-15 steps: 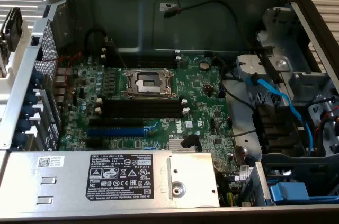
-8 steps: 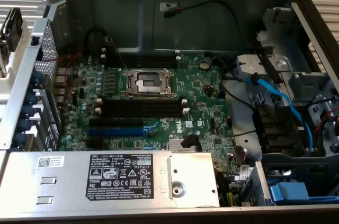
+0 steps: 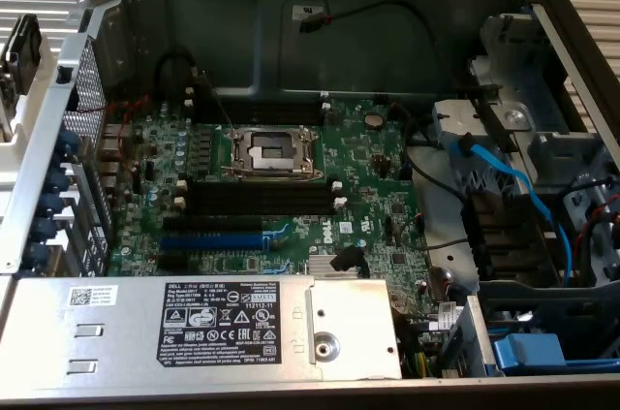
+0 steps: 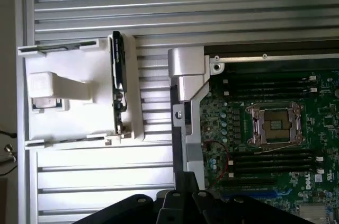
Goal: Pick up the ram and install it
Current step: 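Reach for the ram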
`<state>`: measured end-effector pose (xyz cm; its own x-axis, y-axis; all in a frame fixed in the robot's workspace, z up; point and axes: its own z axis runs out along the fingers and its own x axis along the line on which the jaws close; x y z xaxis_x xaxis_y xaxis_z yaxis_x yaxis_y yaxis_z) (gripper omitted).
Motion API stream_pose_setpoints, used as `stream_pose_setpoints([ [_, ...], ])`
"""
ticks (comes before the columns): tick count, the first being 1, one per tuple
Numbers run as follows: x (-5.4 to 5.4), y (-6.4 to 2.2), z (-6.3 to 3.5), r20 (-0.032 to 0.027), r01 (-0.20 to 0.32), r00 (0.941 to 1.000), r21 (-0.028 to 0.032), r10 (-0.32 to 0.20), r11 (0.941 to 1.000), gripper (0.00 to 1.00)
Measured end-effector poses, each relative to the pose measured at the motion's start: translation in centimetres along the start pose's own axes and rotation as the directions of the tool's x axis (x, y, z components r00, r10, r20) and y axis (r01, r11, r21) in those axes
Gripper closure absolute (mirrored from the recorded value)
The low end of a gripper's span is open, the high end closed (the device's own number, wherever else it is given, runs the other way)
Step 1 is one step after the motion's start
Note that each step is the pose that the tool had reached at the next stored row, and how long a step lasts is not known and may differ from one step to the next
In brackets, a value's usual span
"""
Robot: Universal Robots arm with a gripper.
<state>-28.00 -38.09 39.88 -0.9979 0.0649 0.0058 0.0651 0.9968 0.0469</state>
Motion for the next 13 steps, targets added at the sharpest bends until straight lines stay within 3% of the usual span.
stream_pose_setpoints([
  [13,5.9,-0.38,0.03,-0.0001,0.0,1.0,0.0,0.0,1.0,0.9],
])
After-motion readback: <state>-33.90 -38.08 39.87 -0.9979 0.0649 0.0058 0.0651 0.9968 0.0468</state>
